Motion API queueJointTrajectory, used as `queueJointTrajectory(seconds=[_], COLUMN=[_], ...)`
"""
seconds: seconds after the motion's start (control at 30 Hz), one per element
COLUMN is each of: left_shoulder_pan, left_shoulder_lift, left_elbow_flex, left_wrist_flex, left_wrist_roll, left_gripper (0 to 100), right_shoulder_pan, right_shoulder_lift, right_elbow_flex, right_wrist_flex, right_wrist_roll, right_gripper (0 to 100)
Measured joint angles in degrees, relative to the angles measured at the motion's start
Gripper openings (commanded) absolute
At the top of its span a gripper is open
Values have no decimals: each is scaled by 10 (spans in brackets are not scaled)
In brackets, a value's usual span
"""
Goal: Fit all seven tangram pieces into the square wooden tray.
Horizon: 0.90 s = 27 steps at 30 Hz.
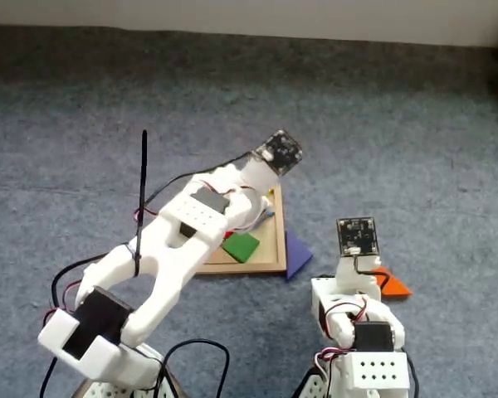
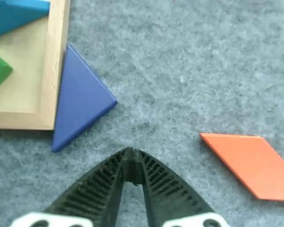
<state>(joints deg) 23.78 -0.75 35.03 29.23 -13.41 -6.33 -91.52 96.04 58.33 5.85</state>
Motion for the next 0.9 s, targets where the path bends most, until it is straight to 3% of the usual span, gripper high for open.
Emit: queueJointTrajectory(seconds=[0.33, 0.7, 0.9], left_shoulder_pan=[55, -10, -19], left_shoulder_lift=[1, -55, 6], left_elbow_flex=[0, 0, -5], left_wrist_flex=[76, 29, 10], left_wrist_roll=[-80, 25, 11], left_gripper=[128, 133, 132], right_shoulder_pan=[0, 0, 0], right_shoulder_lift=[0, 0, 0], right_elbow_flex=[0, 0, 0], right_wrist_flex=[0, 0, 0], right_wrist_roll=[0, 0, 0], right_gripper=[6, 6, 6])
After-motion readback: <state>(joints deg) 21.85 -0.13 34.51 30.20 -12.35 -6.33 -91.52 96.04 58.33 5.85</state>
